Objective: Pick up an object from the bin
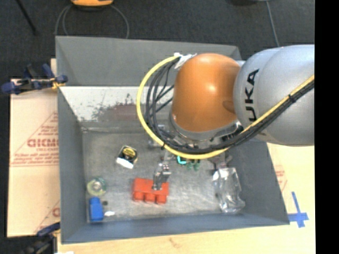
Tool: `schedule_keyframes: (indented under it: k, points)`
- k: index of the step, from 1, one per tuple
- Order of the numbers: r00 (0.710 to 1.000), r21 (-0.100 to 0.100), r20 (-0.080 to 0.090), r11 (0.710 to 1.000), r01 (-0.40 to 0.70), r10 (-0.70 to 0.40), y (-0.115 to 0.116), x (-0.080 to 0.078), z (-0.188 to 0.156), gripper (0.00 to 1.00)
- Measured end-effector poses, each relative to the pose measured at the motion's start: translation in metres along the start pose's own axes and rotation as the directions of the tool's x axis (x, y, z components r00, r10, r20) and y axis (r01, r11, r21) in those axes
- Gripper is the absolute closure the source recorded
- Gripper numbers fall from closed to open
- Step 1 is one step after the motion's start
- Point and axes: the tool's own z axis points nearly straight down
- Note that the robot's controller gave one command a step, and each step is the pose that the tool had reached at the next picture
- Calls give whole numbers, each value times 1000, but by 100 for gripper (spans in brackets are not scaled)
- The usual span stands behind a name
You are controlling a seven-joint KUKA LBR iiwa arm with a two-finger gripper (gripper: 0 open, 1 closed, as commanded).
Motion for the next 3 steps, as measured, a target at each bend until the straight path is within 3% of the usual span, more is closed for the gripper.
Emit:
schedule_keyframes:
  k: [1, 2, 3]
  points:
    - [994, 2, 2, 994, 106, -106, -38, 2, 156, 0]
    - [995, 0, 8, 995, 104, -104, -36, 1, 152, 100]
    - [999, -1, 16, 999, 37, -37, -40, -7, -15, 100]
